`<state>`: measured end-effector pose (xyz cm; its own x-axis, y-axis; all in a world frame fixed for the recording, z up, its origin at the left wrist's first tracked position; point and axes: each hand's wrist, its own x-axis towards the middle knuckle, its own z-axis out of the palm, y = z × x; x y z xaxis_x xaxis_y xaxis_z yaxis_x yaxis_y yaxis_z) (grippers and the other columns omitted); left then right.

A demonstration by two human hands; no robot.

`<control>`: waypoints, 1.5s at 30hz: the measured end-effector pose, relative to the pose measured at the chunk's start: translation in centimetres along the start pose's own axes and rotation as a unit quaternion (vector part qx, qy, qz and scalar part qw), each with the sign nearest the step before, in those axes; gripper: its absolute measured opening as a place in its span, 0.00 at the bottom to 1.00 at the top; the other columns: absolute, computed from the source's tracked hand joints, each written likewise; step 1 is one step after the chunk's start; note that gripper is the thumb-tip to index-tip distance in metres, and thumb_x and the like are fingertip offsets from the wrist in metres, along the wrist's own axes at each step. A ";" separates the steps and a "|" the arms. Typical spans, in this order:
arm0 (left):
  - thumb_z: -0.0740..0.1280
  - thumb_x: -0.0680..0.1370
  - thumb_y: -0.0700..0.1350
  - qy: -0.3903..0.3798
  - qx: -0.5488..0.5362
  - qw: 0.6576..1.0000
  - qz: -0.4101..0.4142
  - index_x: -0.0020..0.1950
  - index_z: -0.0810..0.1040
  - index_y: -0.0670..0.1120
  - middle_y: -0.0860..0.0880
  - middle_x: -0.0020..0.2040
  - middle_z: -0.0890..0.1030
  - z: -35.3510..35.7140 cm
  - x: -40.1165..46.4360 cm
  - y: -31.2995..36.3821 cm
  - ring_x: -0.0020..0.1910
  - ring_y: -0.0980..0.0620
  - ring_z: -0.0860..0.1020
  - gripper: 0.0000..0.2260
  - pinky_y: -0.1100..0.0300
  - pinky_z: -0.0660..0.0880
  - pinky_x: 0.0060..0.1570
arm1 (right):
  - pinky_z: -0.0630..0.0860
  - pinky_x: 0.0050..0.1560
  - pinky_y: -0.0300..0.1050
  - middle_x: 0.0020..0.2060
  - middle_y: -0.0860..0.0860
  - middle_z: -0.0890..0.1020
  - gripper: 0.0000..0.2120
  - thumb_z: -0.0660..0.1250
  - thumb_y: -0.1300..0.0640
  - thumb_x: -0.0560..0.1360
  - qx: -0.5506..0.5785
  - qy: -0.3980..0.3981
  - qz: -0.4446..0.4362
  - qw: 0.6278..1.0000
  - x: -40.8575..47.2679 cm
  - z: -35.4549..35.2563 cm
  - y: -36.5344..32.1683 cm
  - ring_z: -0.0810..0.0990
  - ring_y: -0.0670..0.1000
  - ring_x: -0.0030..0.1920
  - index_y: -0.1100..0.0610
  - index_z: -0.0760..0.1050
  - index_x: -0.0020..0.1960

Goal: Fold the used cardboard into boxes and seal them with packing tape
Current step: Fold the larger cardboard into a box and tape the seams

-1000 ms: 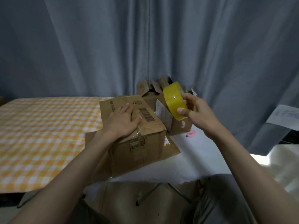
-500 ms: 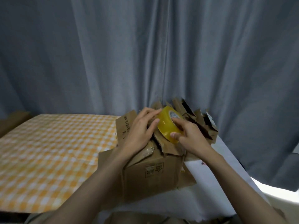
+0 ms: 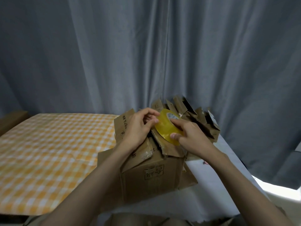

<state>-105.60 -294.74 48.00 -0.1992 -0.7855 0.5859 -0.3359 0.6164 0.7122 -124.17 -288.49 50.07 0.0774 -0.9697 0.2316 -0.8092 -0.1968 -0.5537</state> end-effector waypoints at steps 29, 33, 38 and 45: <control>0.68 0.79 0.36 0.179 -0.210 0.956 -0.103 0.58 0.72 0.42 0.46 0.44 0.79 -1.7 2.0 -6.2 0.43 0.55 0.79 0.09 0.66 0.74 0.47 | 0.68 0.40 0.46 0.32 0.55 0.71 0.35 0.63 0.22 0.65 0.332 0.054 0.037 0.941 1.5 3.8 -3.3 0.68 0.52 0.33 0.56 0.70 0.33; 0.69 0.79 0.37 0.106 -0.172 0.974 -0.105 0.57 0.73 0.44 0.46 0.44 0.80 -2.8 3.5 -7.2 0.44 0.56 0.78 0.10 0.66 0.74 0.49 | 0.74 0.44 0.42 0.36 0.52 0.79 0.28 0.70 0.31 0.68 0.365 0.050 -0.003 0.930 0.0 5.9 -1.5 0.78 0.50 0.37 0.58 0.78 0.39; 0.69 0.79 0.37 0.034 -0.144 0.983 -0.105 0.57 0.72 0.43 0.43 0.44 0.80 -3.7 4.5 -8.5 0.44 0.56 0.78 0.10 0.65 0.73 0.50 | 0.73 0.44 0.41 0.41 0.46 0.80 0.19 0.68 0.33 0.71 0.310 0.109 -0.016 0.944 -0.1 7.8 -1.9 0.80 0.45 0.42 0.48 0.78 0.46; 0.67 0.79 0.34 0.004 -0.132 0.982 -0.132 0.57 0.72 0.44 0.53 0.40 0.81 -3.3 5.2 -9.7 0.39 0.61 0.79 0.10 0.66 0.74 0.43 | 0.75 0.52 0.51 0.44 0.45 0.79 0.18 0.63 0.32 0.74 0.232 0.199 0.021 0.952 0.2 9.1 -3.4 0.78 0.49 0.49 0.47 0.75 0.50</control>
<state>-100.33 -304.58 45.41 -0.1301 -0.9202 0.3691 -0.1243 0.3844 0.9147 -116.07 -289.35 44.72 -0.2511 -0.8644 0.4356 -0.4554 -0.2916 -0.8412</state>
